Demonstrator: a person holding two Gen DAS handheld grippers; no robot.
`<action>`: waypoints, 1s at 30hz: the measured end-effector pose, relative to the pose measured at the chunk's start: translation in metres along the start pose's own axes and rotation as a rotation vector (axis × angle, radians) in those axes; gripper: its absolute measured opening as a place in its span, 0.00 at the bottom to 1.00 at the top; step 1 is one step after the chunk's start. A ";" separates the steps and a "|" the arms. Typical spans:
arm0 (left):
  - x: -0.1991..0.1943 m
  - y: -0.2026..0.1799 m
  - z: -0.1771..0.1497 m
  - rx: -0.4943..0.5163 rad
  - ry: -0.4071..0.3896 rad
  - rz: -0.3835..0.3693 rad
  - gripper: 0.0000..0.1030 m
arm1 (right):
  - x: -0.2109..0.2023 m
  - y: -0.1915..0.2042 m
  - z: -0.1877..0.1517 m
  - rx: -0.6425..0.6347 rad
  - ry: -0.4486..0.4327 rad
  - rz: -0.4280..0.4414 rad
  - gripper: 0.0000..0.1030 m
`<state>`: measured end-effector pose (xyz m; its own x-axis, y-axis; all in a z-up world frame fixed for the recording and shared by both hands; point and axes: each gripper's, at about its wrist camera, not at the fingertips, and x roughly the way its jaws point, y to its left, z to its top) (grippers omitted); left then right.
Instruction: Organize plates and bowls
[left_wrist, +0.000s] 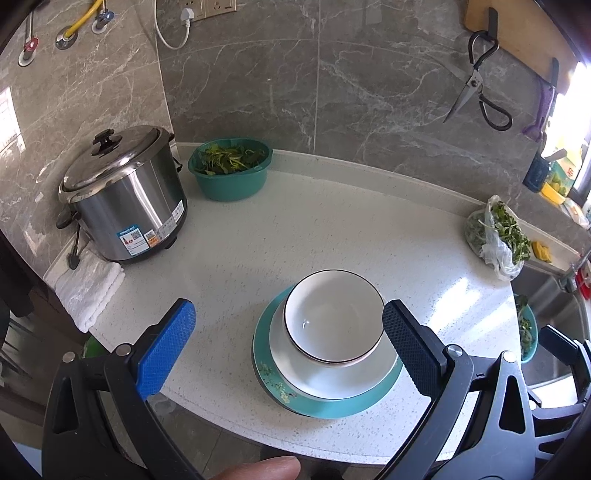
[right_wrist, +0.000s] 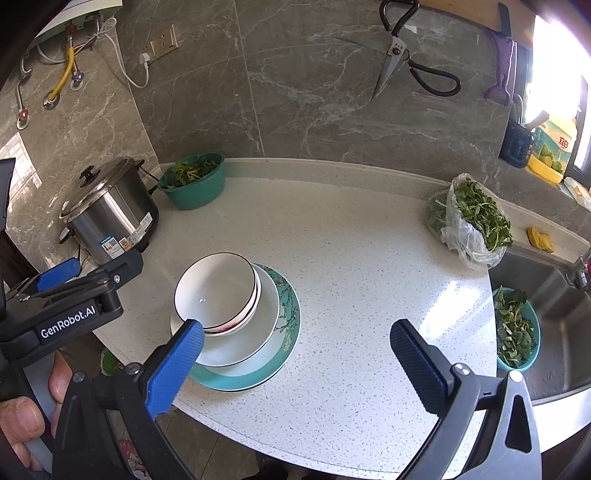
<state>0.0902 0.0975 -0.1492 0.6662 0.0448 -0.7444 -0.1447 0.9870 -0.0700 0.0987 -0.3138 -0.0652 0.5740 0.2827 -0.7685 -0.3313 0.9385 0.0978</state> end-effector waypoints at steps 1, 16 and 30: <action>0.001 0.000 0.000 -0.001 0.002 0.000 1.00 | 0.000 0.000 0.000 -0.001 0.001 0.000 1.00; 0.003 0.001 -0.001 -0.004 0.009 0.000 1.00 | 0.003 -0.003 0.001 0.002 0.006 0.001 1.00; 0.008 -0.003 -0.007 0.004 0.024 0.000 1.00 | 0.005 -0.003 -0.003 0.014 0.012 -0.006 1.00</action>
<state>0.0907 0.0940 -0.1595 0.6486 0.0415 -0.7600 -0.1419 0.9876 -0.0671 0.1005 -0.3163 -0.0710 0.5666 0.2745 -0.7769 -0.3174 0.9428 0.1016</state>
